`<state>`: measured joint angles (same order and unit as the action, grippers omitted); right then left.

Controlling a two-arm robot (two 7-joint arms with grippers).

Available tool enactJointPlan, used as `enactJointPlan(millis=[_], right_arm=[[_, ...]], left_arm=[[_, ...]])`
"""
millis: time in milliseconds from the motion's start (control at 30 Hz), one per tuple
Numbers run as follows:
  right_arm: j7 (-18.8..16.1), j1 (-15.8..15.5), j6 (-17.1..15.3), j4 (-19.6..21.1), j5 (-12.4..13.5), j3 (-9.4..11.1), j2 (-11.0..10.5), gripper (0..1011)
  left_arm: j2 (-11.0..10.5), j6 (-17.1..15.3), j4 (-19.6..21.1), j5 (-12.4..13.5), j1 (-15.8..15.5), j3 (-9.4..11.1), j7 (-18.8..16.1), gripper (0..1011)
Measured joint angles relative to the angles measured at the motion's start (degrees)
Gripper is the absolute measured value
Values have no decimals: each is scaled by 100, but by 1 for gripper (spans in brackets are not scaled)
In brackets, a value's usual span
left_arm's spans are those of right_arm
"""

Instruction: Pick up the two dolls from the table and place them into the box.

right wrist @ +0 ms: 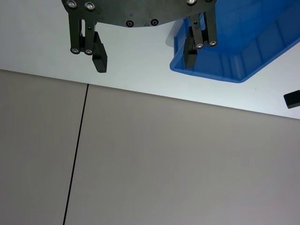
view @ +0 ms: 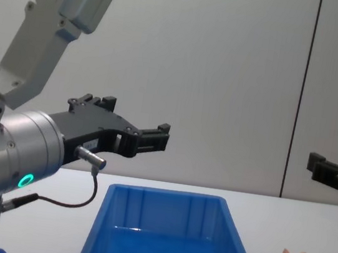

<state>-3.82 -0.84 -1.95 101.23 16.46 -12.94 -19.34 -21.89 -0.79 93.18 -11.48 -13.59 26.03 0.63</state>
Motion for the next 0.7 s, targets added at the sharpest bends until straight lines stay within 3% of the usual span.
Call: enactJointPlan(millis=[467,700], right_arm=[[-3,1,-8,-10,1,11,-1,1001],[20,3,-186,-60,41,41,-15,1001]], left_arm=[[0,0,0,0,0,0,0,1001],[0,0,0,0,0,0,0,1001]])
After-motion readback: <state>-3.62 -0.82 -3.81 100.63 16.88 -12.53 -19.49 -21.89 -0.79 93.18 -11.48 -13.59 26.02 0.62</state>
